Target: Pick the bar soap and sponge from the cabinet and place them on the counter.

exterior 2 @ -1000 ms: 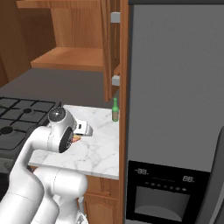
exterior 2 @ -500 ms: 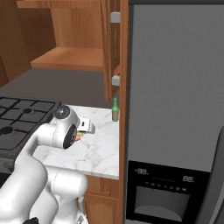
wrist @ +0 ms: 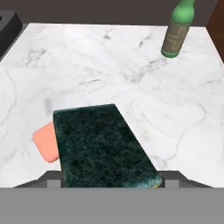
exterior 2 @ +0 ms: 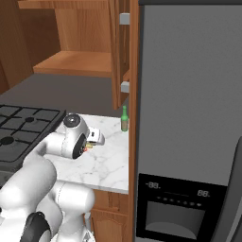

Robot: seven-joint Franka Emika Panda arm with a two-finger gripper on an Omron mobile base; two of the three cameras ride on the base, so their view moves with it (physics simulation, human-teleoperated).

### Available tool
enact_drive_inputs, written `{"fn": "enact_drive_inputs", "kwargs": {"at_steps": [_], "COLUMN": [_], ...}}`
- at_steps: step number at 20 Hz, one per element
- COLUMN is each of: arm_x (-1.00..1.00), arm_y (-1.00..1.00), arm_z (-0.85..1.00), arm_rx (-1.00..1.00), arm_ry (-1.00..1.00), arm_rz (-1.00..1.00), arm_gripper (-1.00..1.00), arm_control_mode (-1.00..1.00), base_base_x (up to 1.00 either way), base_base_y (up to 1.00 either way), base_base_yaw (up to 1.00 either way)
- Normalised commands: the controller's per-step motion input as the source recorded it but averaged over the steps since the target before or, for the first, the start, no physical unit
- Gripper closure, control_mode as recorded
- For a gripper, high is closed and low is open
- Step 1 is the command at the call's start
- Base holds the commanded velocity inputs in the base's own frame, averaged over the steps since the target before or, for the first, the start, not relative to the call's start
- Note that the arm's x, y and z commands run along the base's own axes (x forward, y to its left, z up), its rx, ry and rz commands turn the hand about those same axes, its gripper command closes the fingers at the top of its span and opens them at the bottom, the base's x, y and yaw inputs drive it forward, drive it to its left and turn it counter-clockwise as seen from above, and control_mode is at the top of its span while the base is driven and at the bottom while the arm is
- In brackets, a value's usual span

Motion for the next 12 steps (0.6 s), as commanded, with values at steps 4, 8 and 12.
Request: {"fn": "enact_drive_inputs", "kwargs": {"at_steps": [4, 8, 12], "arm_x": [0.11, 0.03, 0.0], "arm_y": [0.0, 0.0, 0.02], "arm_z": [-0.45, -0.45, -0.41], "arm_rx": [0.0, 0.0, 0.0], "arm_ry": [-0.04, -0.06, -0.06], "arm_rz": [0.01, 0.01, 0.0], "arm_gripper": [1.0, 1.0, 1.0], "arm_control_mode": [-1.0, -1.0, -1.0], "base_base_x": [0.0, 0.0, 0.0], "base_base_y": [0.0, 0.0, 0.0], "base_base_yaw": [0.0, 0.0, 0.0]}}
